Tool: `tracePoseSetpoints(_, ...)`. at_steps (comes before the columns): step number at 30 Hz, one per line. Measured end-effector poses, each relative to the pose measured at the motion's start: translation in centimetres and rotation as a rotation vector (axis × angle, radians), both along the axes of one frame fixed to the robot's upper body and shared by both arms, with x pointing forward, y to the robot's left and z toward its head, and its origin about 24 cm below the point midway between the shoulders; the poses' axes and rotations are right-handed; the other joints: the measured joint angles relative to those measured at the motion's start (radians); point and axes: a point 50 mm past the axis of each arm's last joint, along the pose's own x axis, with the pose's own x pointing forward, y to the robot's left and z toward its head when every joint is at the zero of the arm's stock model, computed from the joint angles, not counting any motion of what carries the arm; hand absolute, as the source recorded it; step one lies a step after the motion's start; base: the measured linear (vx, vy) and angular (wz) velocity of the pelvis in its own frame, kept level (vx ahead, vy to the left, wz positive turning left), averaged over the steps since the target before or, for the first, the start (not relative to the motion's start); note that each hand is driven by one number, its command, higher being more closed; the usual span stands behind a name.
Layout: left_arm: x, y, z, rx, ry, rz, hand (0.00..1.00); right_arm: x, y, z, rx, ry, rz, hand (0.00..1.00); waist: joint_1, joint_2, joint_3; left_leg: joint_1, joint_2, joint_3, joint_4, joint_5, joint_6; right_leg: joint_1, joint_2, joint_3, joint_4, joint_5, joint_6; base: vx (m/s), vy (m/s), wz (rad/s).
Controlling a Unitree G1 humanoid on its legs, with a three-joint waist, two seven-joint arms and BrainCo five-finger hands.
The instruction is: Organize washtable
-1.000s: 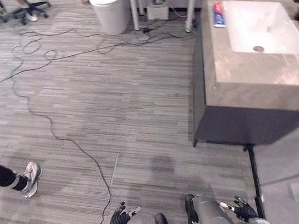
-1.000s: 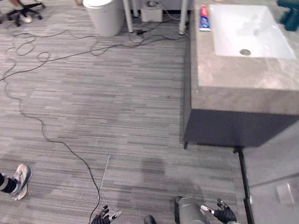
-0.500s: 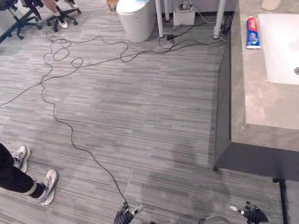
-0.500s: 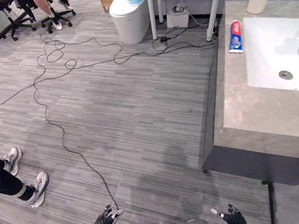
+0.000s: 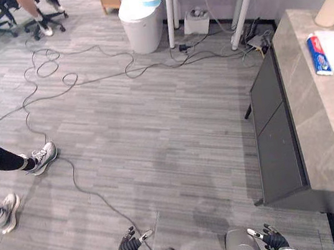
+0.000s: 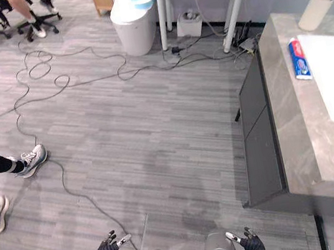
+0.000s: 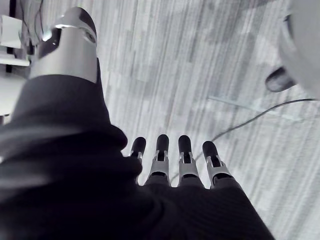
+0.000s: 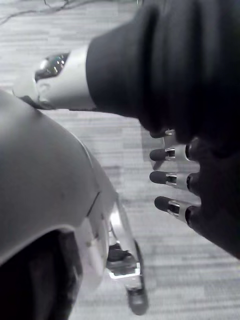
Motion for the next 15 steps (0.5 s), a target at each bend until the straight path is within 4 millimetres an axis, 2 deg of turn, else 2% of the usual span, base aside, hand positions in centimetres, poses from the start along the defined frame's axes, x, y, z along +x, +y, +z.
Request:
tracePoseSetpoints(1, 0.1, 0.0, 0.0, 0.000, -0.003, -0.001, 0.00, 0.2, 0.0, 0.1, -0.003, -0.005, 0.009, 0.00, -0.009, 0.002, 0.001, 0.012, 0.003, 0.002, -0.008, -0.005, -0.009, -0.008, 0.009, -0.046, -0.091, 0.029, -0.012, 0.47, 0.015, 0.14)
tracePoseSetpoints(2, 0.3, -0.1, 0.1, -0.001, -0.006, -0.004, 0.00, 0.5, 0.0, 0.1, -0.004, -0.010, 0.018, 0.00, -0.017, 0.005, 0.003, 0.036, 0.005, 0.004, -0.021, -0.012, -0.026, -0.015, 0.023, -0.102, -0.218, 0.084, -0.019, 0.54, -0.005, 0.14)
tracePoseSetpoints(3, 0.2, -0.1, 0.1, 0.000, -0.005, -0.007, 0.00, 0.5, 0.2, 0.1, -0.003, -0.008, 0.026, 0.00, -0.022, 0.002, 0.003, 0.075, 0.004, 0.006, -0.040, -0.024, -0.062, -0.010, 0.042, -0.155, -0.371, 0.171, -0.027, 0.70, -0.045, 0.12)
tracePoseSetpoints(4, -0.2, -0.1, -0.1, -0.001, 0.008, -0.006, 0.00, 0.1, 0.2, 0.0, -0.003, 0.001, 0.028, 0.00, -0.032, -0.009, -0.003, 0.116, -0.008, 0.006, -0.057, -0.041, -0.102, -0.008, 0.049, -0.178, -0.442, 0.246, -0.055, 0.62, -0.067, 0.09)
tracePoseSetpoints(5, -0.5, -0.4, -0.3, -0.007, 0.018, -0.009, 0.00, 0.0, 0.0, 0.0, -0.009, 0.006, 0.025, 0.00, -0.038, -0.002, -0.004, 0.147, 0.000, 0.004, -0.068, -0.048, -0.118, -0.002, 0.049, -0.169, -0.419, 0.314, -0.105, 0.65, -0.080, -0.13)
tracePoseSetpoints(6, -0.7, -0.9, -0.5, -0.022, 0.024, -0.013, 0.00, -0.1, -0.5, 0.1, -0.015, 0.005, 0.005, 0.00, -0.035, 0.019, -0.010, 0.175, 0.019, 0.017, -0.057, -0.032, -0.167, -0.018, 0.052, -0.165, -0.327, 0.323, -0.133, 0.64, -0.126, -0.29)
tracePoseSetpoints(7, -0.7, -0.9, -0.5, -0.022, 0.026, -0.013, 0.00, -0.1, -0.7, 0.1, -0.016, 0.003, -0.005, 0.00, -0.036, 0.028, -0.015, 0.164, 0.042, 0.025, 0.002, -0.012, -0.205, -0.031, 0.051, -0.162, -0.270, 0.277, -0.168, 0.63, -0.158, -0.40)
tracePoseSetpoints(8, -0.7, -1.0, -0.5, -0.018, 0.028, -0.020, 0.00, -0.2, -0.8, 0.1, -0.017, 0.003, -0.012, 0.00, -0.040, 0.033, -0.013, 0.110, 0.095, 0.018, 0.173, 0.021, -0.255, -0.022, 0.055, -0.152, -0.228, 0.215, -0.164, 0.60, -0.239, -0.26)
tracePoseSetpoints(9, -0.5, -1.0, -0.5, -0.018, 0.025, -0.023, 0.00, -0.3, -0.8, 0.1, -0.016, 0.009, -0.013, 0.00, -0.040, 0.034, -0.012, 0.071, 0.128, 0.006, 0.287, 0.048, -0.257, -0.006, 0.065, -0.142, -0.225, 0.200, -0.168, 0.60, -0.242, -0.37)
tracePoseSetpoints(10, -0.3, -1.2, -0.5, -0.020, 0.023, -0.027, 0.00, -0.4, -0.9, -0.1, -0.016, 0.024, -0.011, 0.00, -0.033, 0.038, -0.009, 0.001, 0.191, -0.033, 0.527, 0.069, -0.266, 0.058, 0.105, -0.124, -0.252, 0.185, -0.173, 0.60, -0.219, -0.56)
tracePoseSetpoints(11, -0.5, -1.4, -0.6, -0.025, 0.028, -0.023, 0.00, -0.5, -0.9, -0.1, -0.016, 0.032, -0.010, 0.00, -0.033, 0.036, -0.006, -0.030, 0.221, -0.050, 0.663, 0.066, -0.261, 0.128, 0.146, -0.096, -0.300, 0.183, -0.173, 0.55, -0.161, -0.96)
tracePoseSetpoints(12, -0.7, -1.6, -0.7, -0.033, 0.032, -0.017, 0.00, -0.5, -0.9, -0.1, -0.017, 0.031, -0.011, 0.00, -0.031, 0.019, 0.002, -0.057, 0.219, -0.062, 0.758, 0.054, -0.247, 0.237, 0.179, -0.056, -0.374, 0.184, -0.172, 0.48, -0.113, -1.16)
tracePoseSetpoints(14, -0.8, -1.8, -0.7, -0.042, 0.026, -0.011, 0.00, -0.2, -1.1, 0.1, -0.019, 0.012, -0.016, 0.00, -0.026, -0.004, 0.004, -0.126, 0.199, -0.049, 0.755, 0.017, -0.184, 0.334, 0.209, 0.022, -0.454, 0.181, -0.163, 0.41, -0.076, -1.28)
tracePoseSetpoints(15, -0.6, -1.8, -0.5, -0.041, 0.017, -0.009, 0.00, 0.2, -1.3, 0.3, -0.028, -0.004, -0.013, 0.00, -0.004, -0.007, 0.006, -0.188, 0.185, -0.059, 0.694, -0.005, -0.145, 0.360, 0.229, 0.099, -0.479, 0.172, -0.147, 0.34, 0.006, -1.43)
